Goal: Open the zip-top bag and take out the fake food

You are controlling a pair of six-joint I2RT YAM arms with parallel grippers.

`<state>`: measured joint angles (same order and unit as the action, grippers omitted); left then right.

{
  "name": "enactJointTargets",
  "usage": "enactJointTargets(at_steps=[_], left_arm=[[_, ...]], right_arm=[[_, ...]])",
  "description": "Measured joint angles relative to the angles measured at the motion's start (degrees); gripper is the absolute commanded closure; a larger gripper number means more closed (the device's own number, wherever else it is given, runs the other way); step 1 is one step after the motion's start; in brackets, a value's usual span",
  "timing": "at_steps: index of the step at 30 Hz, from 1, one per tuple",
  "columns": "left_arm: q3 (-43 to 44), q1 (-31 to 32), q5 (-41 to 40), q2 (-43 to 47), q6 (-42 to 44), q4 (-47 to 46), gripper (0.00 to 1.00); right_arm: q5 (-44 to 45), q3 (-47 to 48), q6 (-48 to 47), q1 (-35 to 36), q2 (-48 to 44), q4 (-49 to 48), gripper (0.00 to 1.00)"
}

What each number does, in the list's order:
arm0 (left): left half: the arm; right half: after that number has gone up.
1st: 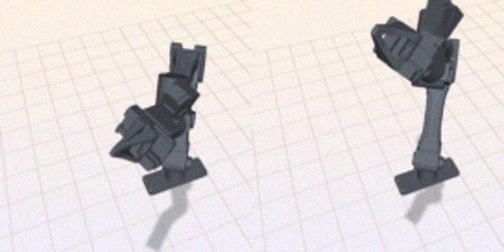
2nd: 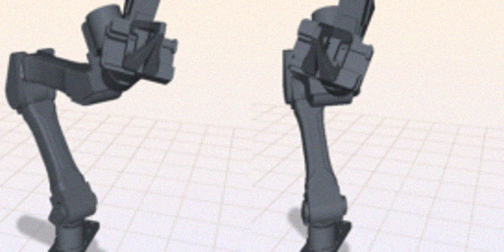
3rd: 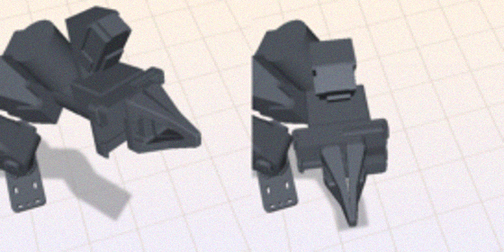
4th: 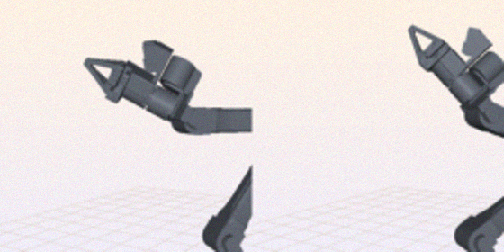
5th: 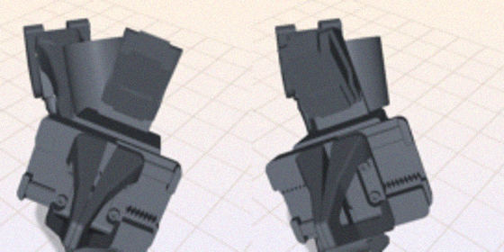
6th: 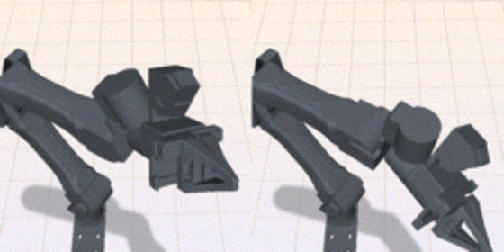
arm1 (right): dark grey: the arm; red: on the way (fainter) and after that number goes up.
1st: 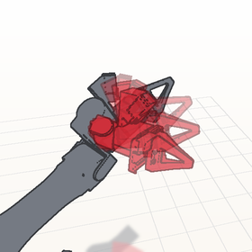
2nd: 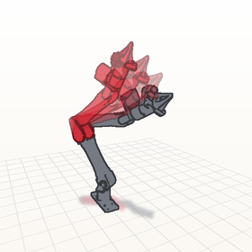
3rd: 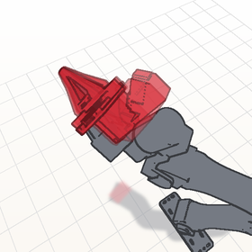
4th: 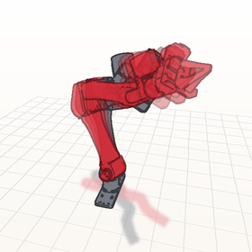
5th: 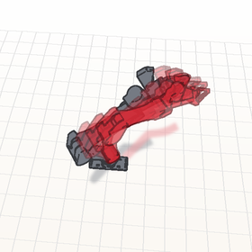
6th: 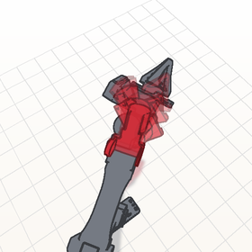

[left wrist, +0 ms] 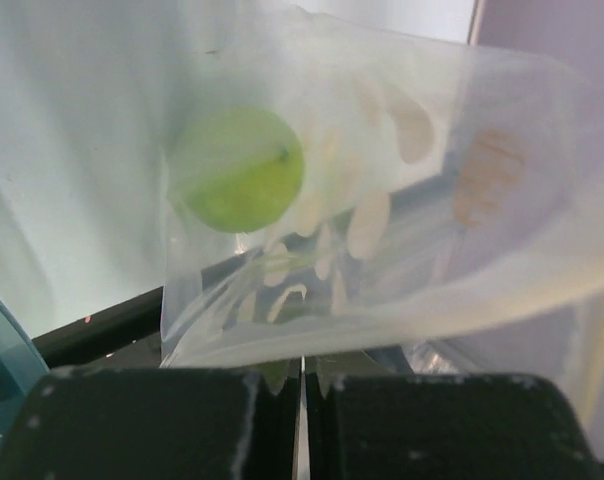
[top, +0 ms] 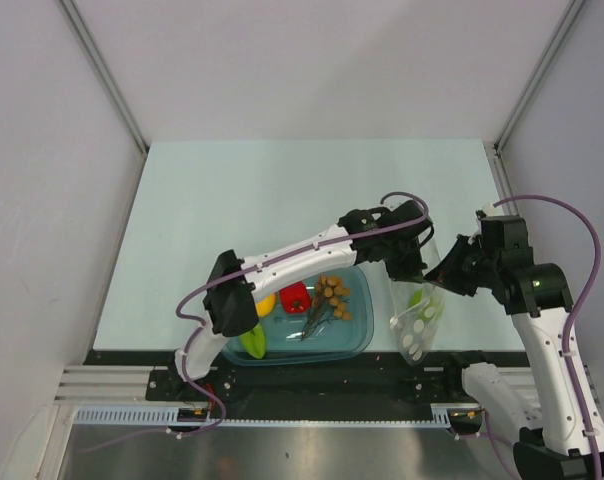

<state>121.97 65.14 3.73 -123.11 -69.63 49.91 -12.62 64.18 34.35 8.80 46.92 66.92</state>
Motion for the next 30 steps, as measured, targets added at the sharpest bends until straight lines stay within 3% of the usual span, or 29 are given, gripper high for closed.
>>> enactJointTargets(at_steps=[12, 30], left_arm=[[1.4, 0.7, -5.7, -2.8, -2.0, 2.2, 1.00], [-9.3, 2.1, -20.0, 4.0, 17.0, -8.5, 0.97]], right_arm=[[0.4, 0.0, 1.2, 1.1, -0.6, 0.0, 1.00], [-2.0, 4.9, 0.1, 1.3, 6.3, -4.5, 1.00]])
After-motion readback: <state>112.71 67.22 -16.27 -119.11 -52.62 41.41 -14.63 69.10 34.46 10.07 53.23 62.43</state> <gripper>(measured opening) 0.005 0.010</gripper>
